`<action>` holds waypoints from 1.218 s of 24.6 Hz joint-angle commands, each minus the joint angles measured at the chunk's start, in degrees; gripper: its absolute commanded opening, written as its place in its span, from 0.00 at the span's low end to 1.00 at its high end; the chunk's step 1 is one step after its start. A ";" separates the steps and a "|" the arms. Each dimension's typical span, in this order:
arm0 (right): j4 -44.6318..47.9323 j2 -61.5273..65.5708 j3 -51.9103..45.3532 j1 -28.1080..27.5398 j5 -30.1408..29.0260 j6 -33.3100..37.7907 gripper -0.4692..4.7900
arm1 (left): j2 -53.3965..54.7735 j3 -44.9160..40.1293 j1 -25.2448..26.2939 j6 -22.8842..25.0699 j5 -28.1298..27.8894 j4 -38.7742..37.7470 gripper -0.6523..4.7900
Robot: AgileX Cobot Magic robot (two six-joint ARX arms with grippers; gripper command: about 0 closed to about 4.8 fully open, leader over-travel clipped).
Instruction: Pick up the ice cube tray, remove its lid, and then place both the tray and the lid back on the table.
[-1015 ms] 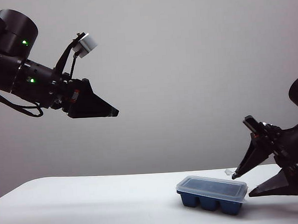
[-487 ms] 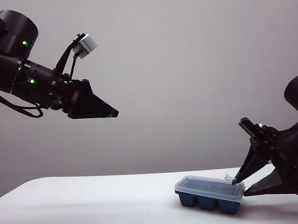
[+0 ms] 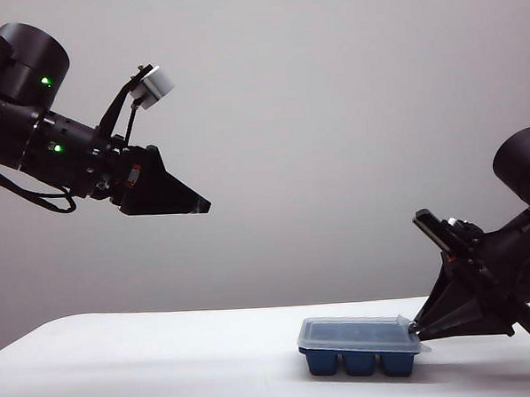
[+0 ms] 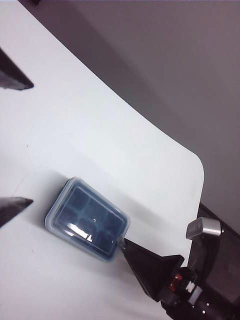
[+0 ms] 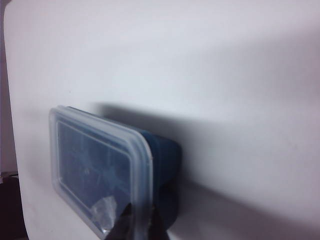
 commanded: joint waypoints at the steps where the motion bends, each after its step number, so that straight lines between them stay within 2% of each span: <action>1: 1.36 -0.35 2.25 0.02 -4.55 1.36 0.08 | -0.17 0.22 0.02 0.00 0.48 0.33 0.64; 2: 1.36 -0.37 2.86 0.02 -5.64 1.73 0.08 | -0.20 0.22 0.02 -0.02 0.72 0.33 0.65; 4: 1.25 -0.59 4.28 0.02 -7.98 3.10 0.08 | -0.20 0.22 0.02 -0.04 1.05 0.22 0.75; 5: 1.22 -0.81 4.92 0.02 -8.98 3.63 0.08 | -0.22 0.22 0.02 -0.04 1.68 0.22 0.81; 6: 1.11 -1.46 6.03 0.02 -10.71 4.22 0.08 | -0.24 0.22 0.02 -0.04 2.40 0.15 0.95; 7: 0.85 -2.12 6.56 0.02 -11.72 4.59 0.08 | -0.31 0.22 0.02 -0.02 2.89 0.15 1.00; 10: 0.48 -4.09 8.39 0.00 -17.84 7.17 0.08 | -0.83 0.22 0.02 0.00 3.50 -1.57 1.00; 12: 0.50 -4.66 9.81 0.17 -24.55 10.38 0.08 | -0.81 0.22 0.02 0.20 7.39 -2.62 1.00; 17: 0.61 -4.72 10.36 2.23 -32.26 13.38 0.08 | -0.81 0.22 0.02 1.31 9.38 -2.73 1.00; 21: 0.59 -4.72 10.36 4.94 -31.41 13.33 0.08 | -0.81 0.22 0.00 1.25 13.92 -2.86 1.00; 25: 0.94 -4.72 10.56 6.05 -30.62 13.81 0.08 | -0.81 0.22 -0.50 1.27 15.96 -3.85 1.00; 28: 2.82 -4.72 10.69 6.47 -30.62 16.17 0.08 | -0.74 0.22 -2.05 1.46 15.30 -4.37 1.00; 30: 4.57 -4.72 10.69 7.06 -30.73 17.66 0.08 | -0.74 0.22 -3.96 1.51 12.33 -4.35 1.00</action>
